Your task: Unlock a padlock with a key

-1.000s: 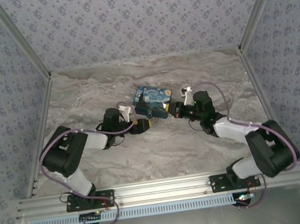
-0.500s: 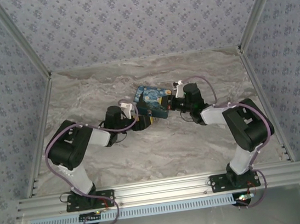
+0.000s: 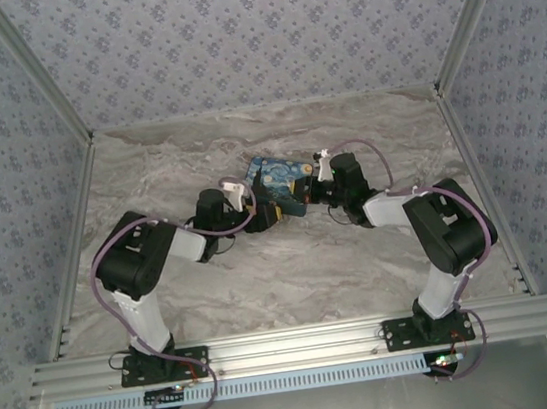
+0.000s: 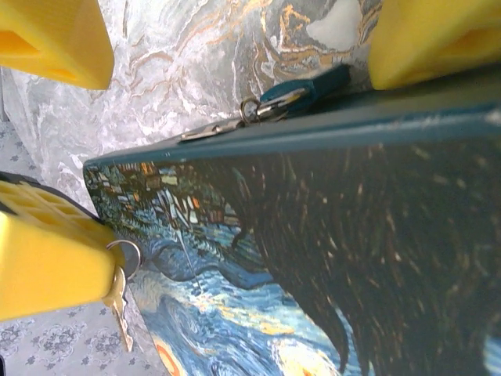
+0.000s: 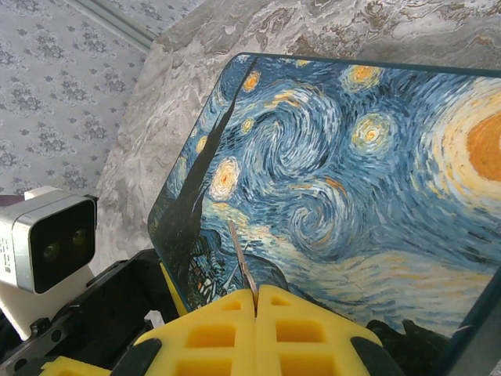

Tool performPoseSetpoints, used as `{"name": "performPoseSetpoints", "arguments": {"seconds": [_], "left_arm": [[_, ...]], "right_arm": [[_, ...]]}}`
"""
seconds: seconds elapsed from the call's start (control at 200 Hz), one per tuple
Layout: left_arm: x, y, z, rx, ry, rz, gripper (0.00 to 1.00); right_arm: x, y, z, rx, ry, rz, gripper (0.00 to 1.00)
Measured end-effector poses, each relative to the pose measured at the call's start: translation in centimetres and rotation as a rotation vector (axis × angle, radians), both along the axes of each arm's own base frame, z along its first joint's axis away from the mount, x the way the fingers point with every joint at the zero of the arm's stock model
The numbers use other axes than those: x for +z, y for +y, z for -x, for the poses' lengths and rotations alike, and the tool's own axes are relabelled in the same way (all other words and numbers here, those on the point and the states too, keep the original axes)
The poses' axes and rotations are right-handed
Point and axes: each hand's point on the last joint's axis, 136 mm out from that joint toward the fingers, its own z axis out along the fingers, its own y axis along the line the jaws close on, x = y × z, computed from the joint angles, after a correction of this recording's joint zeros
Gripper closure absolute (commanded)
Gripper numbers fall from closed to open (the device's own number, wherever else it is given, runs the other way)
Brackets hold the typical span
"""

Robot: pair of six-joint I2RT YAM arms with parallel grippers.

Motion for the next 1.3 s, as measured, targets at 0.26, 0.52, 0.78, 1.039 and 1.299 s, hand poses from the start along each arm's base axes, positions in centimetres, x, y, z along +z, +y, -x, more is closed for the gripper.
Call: {"name": "performPoseSetpoints", "arguments": {"seconds": [0.26,0.52,0.78,1.039,1.299], "left_arm": [[-0.1,-1.0,-0.8,-0.01,-0.027,0.016,0.21],[-0.3,-1.6,-0.5,-0.024,-0.022,0.016,0.31],[-0.6,-1.7,-1.2,0.003,0.002,0.021,0.41],[-0.8,-1.9,-1.7,0.024,0.035,0.036,0.46],[-0.9,-2.4,-1.8,0.036,0.075,0.056,0.51]], "right_arm": [[0.0,0.7,0.3,0.003,-0.012,0.011,1.0],[0.0,0.8,0.3,0.001,-0.014,0.013,1.0],[0.0,0.8,0.3,-0.004,-0.017,0.015,1.0],[0.0,0.8,0.3,-0.005,-0.018,0.016,1.0],[0.0,0.8,0.1,-0.014,-0.025,0.019,1.0]]}}
